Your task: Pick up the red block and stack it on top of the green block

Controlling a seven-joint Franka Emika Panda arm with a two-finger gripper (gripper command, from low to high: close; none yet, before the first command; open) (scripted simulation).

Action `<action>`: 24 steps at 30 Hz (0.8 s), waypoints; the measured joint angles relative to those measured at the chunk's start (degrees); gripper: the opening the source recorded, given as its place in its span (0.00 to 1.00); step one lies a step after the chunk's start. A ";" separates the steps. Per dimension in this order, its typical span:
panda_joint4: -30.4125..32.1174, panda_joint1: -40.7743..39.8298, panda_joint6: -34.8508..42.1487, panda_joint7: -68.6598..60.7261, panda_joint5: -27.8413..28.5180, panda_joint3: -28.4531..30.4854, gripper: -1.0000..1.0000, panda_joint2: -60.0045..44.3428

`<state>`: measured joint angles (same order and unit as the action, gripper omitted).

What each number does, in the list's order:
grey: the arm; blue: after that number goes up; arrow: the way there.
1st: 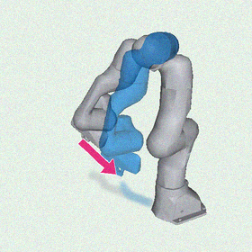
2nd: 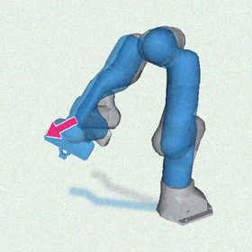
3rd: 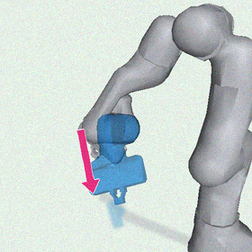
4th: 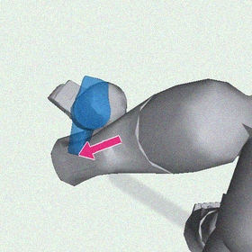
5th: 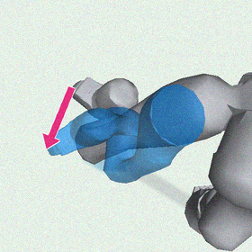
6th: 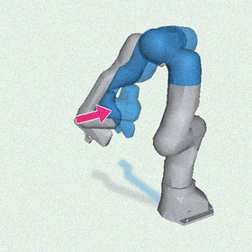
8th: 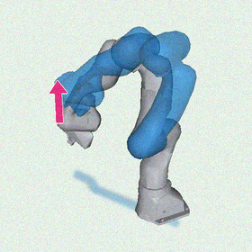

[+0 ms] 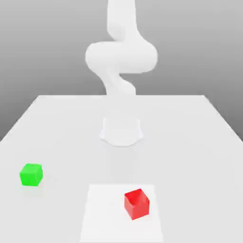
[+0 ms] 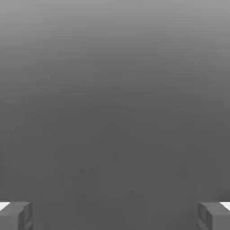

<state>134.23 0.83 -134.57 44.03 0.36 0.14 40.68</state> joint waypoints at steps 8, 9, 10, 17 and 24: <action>8.02 2.32 -9.18 -6.46 0.54 0.38 0.50 -17.06; 9.01 2.57 -10.32 -7.28 0.56 0.42 0.50 -19.13; 9.99 2.84 -11.45 -8.10 0.57 0.47 0.50 -21.21; 16.86 4.37 -19.31 -14.23 0.15 0.33 0.50 -35.75; 19.78 4.77 -29.17 -17.83 -0.29 -0.28 0.50 -50.28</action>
<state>154.01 5.59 -163.74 26.19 0.07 -0.15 -9.60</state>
